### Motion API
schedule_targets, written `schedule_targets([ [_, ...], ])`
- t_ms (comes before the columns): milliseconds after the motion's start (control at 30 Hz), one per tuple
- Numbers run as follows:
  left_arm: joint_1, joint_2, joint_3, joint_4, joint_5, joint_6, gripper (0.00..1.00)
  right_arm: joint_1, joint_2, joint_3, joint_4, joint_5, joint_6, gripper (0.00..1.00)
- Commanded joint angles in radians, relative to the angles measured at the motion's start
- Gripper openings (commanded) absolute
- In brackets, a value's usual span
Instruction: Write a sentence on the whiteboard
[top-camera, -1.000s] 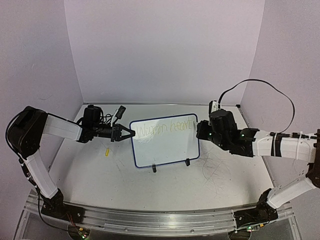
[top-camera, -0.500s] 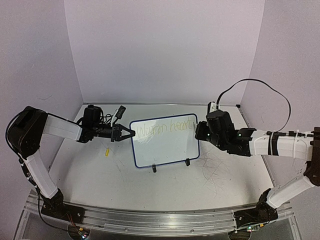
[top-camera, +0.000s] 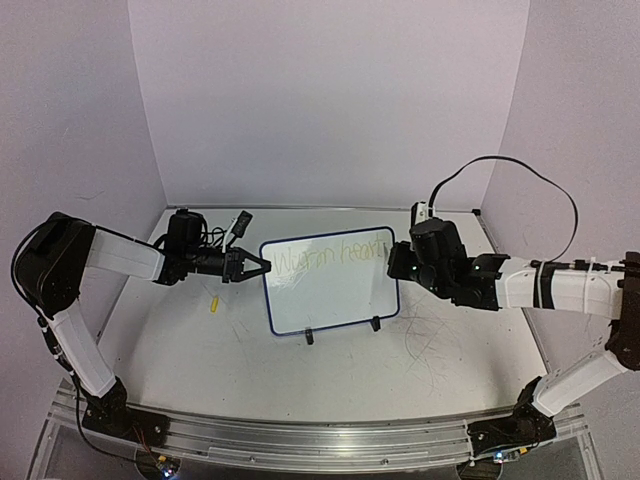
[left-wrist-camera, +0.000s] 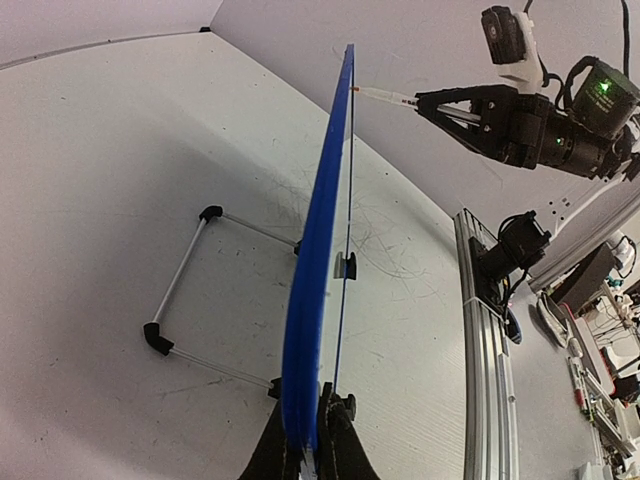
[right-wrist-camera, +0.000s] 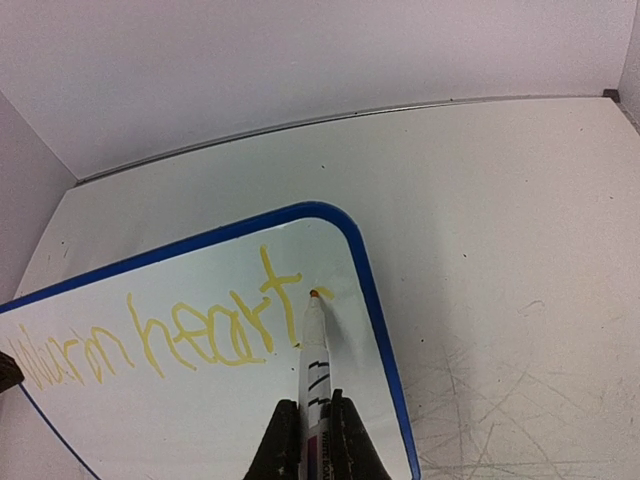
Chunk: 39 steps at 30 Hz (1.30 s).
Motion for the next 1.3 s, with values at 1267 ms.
schedule_targets([
  [1267, -0.008, 0.008, 0.015, -0.050, -0.126, 0.072, 0.00, 0.009, -0.043, -0.052, -0.084, 0.019, 0.071, 0.00],
])
